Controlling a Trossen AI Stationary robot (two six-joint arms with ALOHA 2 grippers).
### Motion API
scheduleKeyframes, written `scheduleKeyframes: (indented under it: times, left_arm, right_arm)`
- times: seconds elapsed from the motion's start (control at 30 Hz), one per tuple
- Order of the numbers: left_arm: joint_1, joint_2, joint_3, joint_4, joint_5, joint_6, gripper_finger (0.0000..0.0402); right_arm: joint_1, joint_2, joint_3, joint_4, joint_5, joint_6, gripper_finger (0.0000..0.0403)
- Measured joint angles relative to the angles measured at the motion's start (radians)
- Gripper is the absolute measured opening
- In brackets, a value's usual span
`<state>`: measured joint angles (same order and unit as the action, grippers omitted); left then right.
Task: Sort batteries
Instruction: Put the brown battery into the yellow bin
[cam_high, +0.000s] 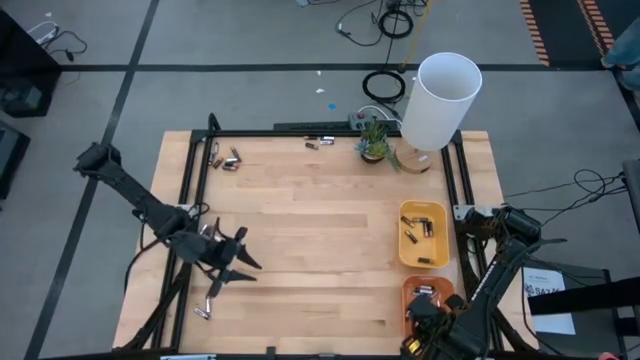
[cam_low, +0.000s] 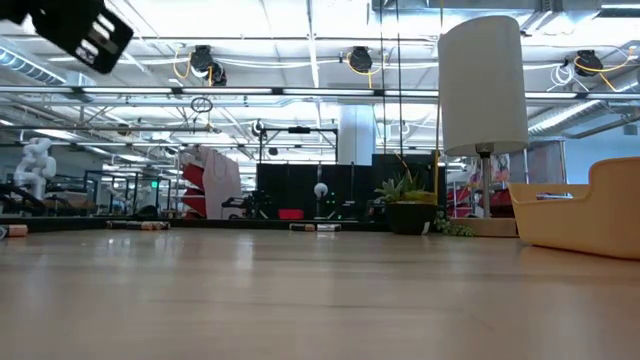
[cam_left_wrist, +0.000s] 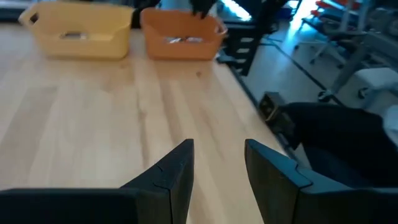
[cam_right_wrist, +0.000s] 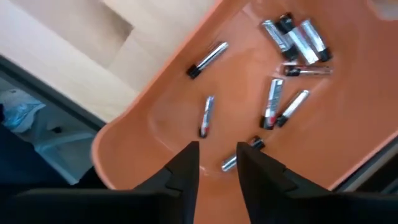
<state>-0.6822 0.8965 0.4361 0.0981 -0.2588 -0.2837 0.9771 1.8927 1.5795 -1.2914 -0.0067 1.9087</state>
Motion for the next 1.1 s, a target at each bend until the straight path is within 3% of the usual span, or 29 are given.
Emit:
scheduleKeyframes:
  times: [0.17, 0.3, 0.43, 0.63, 0.73, 0.83, 0.93, 1.1]
  left_arm:
    - [-0.04, 0.0, 0.015, 0.032, -0.012, 0.031, 0.0152]
    - [-0.069, 0.0, 0.015, 0.055, -0.016, -0.003, 0.0152]
    - [-0.082, 0.0, 0.015, 0.039, 0.029, -0.154, 0.0152]
    - [-0.082, 0.009, 0.015, -0.12, 0.042, -0.523, 0.0152]
    - [-0.082, 0.05, 0.015, -0.254, 0.083, -0.764, 0.0152]
    - [-0.088, 0.107, 0.015, -0.349, 0.178, -1.045, 0.0152]
    - [-0.109, 0.157, 0.015, -0.432, 0.217, -1.285, 0.0152]
    - [-0.11, 0.205, 0.027, -0.558, 0.373, -1.233, 0.0152]
  right_arm:
    - [0.0, 0.0, 0.0, -0.071, 0.014, -0.022, 0.0106]
    - [0.0, 0.0, 0.0, -0.133, 0.17, -0.086, 0.0101]
    - [-0.003, 0.0, 0.0, -0.179, 0.503, -0.201, 0.0096]
    - [-0.038, 0.0, 0.0, -0.146, 1.141, -0.416, 0.0094]
    - [-0.074, -0.001, 0.0, -0.076, 1.329, -0.526, 0.0093]
    - [-0.124, -0.001, 0.0, -0.008, 1.355, -0.615, 0.0093]
    - [-0.174, -0.001, 0.0, 0.049, 1.249, -0.727, 0.0093]
    - [-0.231, -0.001, 0.0, 0.138, 1.128, -0.917, 0.0093]
